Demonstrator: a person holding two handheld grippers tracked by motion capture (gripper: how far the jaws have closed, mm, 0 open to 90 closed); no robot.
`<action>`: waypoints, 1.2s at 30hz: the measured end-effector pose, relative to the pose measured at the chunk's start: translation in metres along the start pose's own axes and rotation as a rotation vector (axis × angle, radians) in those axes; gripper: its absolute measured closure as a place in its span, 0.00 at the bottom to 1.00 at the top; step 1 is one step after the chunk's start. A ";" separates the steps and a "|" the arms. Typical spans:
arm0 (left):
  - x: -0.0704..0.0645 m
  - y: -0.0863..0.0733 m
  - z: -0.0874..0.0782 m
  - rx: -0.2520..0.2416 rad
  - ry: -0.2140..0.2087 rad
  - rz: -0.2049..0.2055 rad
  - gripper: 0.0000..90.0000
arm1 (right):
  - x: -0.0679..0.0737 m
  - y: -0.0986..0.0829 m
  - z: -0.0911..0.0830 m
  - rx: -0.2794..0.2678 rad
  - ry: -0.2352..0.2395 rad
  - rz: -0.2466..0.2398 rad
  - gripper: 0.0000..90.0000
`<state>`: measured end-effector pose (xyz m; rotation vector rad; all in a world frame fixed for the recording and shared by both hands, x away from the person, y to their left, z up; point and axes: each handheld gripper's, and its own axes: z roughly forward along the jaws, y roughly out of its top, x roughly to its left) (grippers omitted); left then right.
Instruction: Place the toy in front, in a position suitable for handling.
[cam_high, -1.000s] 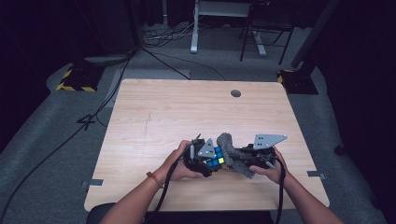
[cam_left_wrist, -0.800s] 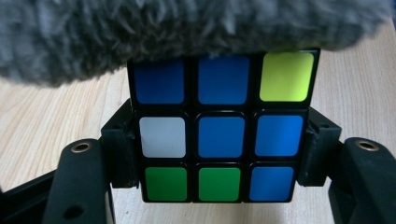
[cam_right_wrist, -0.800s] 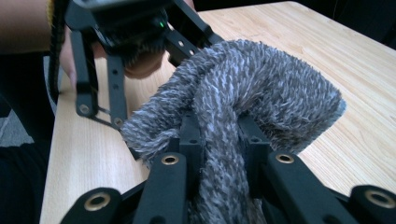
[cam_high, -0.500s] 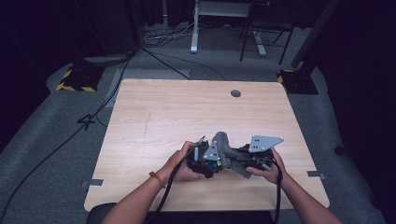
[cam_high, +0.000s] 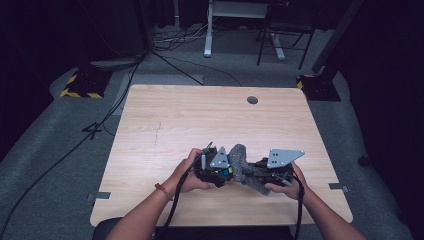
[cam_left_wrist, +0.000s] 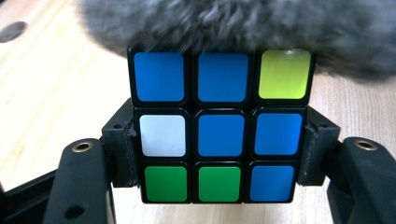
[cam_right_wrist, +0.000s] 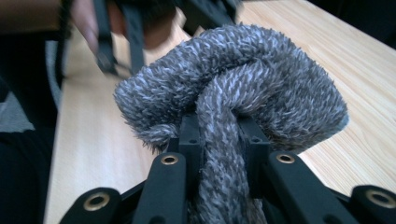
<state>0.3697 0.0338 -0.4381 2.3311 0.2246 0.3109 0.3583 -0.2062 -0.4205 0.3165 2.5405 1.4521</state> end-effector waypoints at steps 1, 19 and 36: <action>-0.001 0.000 0.002 0.002 -0.007 -0.001 0.37 | 0.002 0.002 0.000 -0.007 -0.003 -0.014 0.84; -0.003 0.004 -0.015 -0.047 0.005 0.013 0.37 | -0.023 -0.016 0.001 0.075 -0.084 0.077 0.85; -0.010 0.004 0.001 0.014 0.004 0.043 0.37 | 0.005 0.007 0.001 0.002 -0.035 -0.018 0.85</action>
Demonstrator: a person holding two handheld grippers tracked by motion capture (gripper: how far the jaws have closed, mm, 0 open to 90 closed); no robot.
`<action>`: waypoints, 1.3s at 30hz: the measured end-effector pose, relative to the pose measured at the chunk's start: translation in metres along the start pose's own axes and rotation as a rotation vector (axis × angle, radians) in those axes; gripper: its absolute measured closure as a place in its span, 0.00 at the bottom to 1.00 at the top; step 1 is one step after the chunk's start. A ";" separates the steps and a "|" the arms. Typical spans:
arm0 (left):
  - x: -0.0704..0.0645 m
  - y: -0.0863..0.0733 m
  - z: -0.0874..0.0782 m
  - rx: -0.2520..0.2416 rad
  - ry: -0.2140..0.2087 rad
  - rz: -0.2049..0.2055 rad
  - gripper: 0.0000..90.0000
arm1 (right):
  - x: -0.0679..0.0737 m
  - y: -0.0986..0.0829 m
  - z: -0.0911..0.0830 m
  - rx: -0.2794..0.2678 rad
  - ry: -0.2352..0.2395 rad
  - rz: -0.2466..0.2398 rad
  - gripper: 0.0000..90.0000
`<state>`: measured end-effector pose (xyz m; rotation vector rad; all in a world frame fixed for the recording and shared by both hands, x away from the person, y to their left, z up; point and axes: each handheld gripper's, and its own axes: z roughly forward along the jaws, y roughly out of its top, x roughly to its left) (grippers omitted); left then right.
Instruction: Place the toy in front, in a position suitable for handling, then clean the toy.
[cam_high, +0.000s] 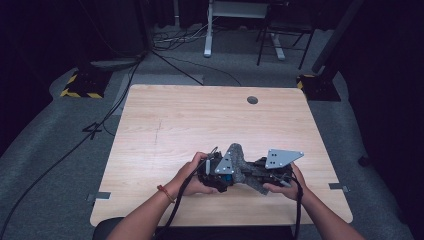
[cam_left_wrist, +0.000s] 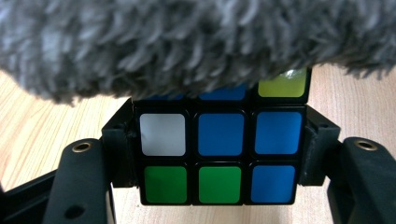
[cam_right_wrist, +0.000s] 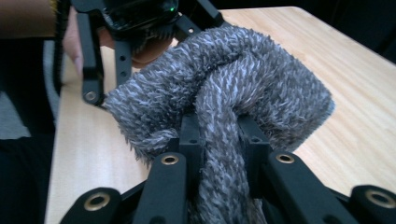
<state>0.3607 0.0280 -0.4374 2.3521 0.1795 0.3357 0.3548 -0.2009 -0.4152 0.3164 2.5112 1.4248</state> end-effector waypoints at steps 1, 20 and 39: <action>0.001 0.000 -0.001 -0.004 0.000 0.000 0.37 | -0.001 0.000 0.000 -0.002 -0.005 0.004 0.85; 0.009 -0.004 -0.026 -0.064 0.013 -0.020 0.37 | -0.022 -0.023 0.015 0.105 -0.051 0.092 0.85; 0.007 -0.010 -0.008 0.008 0.016 -0.012 0.37 | -0.003 -0.007 0.016 0.057 -0.056 0.008 0.85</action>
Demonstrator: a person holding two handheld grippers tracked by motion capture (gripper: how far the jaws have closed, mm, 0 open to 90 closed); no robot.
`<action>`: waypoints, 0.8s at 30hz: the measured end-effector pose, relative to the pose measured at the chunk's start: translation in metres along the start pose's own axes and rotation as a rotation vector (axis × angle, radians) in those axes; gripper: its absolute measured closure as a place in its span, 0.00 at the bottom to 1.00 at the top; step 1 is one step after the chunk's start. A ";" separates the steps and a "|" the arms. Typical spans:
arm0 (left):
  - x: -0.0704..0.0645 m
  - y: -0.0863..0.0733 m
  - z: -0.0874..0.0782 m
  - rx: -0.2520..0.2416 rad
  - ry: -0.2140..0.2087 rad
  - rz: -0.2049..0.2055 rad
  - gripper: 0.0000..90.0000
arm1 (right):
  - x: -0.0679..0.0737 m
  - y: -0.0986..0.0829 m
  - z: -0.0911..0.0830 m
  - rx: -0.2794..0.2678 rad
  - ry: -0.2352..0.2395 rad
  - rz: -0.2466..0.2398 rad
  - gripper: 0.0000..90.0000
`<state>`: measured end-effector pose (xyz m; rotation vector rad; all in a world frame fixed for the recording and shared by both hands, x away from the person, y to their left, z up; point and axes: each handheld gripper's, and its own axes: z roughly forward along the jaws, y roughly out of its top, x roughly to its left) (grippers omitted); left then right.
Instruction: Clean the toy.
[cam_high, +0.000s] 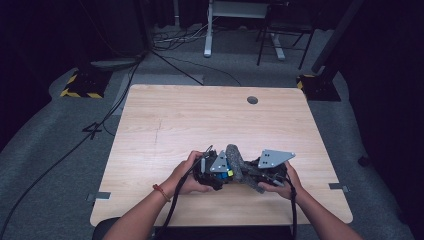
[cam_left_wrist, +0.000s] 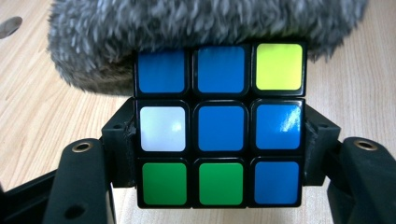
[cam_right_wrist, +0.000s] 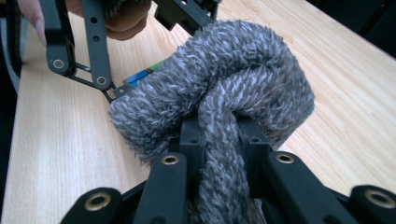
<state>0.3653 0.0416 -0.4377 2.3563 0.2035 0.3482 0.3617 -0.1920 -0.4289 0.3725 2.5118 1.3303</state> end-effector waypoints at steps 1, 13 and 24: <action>0.000 0.000 -0.001 -0.008 0.002 -0.004 0.37 | -0.004 -0.002 0.000 -0.007 0.009 0.023 0.85; -0.002 0.007 0.005 0.000 -0.011 0.011 0.37 | -0.005 -0.007 -0.007 -0.021 0.011 0.023 0.85; -0.006 0.011 -0.004 -0.061 -0.001 0.022 0.37 | -0.019 -0.018 -0.007 0.014 -0.026 0.083 0.85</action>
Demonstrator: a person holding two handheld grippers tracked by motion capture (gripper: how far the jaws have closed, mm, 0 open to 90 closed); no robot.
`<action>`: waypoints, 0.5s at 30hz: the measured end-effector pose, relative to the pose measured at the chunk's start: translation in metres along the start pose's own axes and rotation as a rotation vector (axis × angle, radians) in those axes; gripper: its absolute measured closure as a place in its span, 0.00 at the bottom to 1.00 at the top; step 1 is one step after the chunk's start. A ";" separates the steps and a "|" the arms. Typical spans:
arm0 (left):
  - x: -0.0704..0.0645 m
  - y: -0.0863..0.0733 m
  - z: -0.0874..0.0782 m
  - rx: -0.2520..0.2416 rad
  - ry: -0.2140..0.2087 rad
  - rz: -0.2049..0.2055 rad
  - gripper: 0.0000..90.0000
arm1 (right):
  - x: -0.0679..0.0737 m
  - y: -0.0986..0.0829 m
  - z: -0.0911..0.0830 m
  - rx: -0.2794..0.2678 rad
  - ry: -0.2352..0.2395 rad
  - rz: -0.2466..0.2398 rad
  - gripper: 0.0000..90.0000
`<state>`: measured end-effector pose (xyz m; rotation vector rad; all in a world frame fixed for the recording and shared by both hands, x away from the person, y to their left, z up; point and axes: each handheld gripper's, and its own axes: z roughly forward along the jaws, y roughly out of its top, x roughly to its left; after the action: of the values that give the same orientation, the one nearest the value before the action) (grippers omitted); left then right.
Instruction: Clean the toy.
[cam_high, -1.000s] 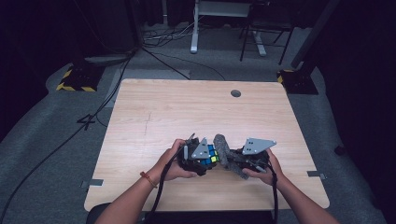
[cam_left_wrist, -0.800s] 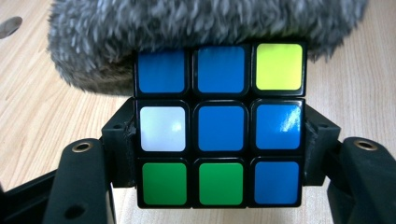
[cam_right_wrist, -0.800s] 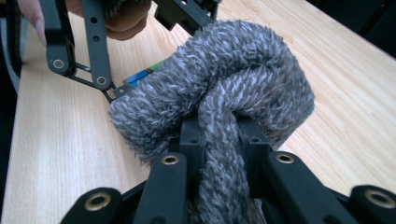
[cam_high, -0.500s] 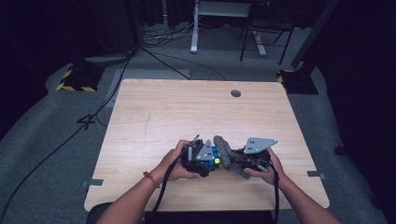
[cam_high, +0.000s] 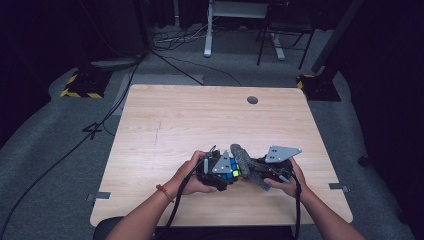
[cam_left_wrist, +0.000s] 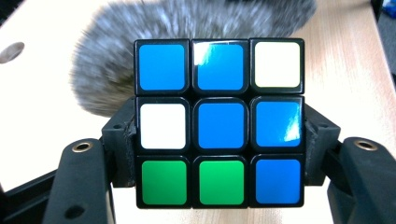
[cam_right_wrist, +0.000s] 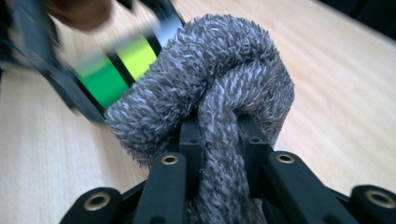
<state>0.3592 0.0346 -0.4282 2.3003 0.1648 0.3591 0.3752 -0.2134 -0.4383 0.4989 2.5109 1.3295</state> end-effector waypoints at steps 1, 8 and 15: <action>0.001 0.000 -0.002 -0.012 0.003 0.000 0.37 | -0.003 -0.003 0.001 0.005 0.010 0.018 0.85; 0.002 -0.002 -0.008 -0.050 0.003 -0.008 0.37 | -0.004 -0.006 0.001 -0.027 0.078 0.050 0.85; 0.002 -0.004 0.000 -0.011 -0.007 -0.004 0.37 | -0.005 -0.003 -0.009 -0.123 0.149 0.069 0.85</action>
<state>0.3610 0.0375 -0.4311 2.2899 0.1638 0.3494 0.3756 -0.2237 -0.4357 0.4803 2.5283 1.5913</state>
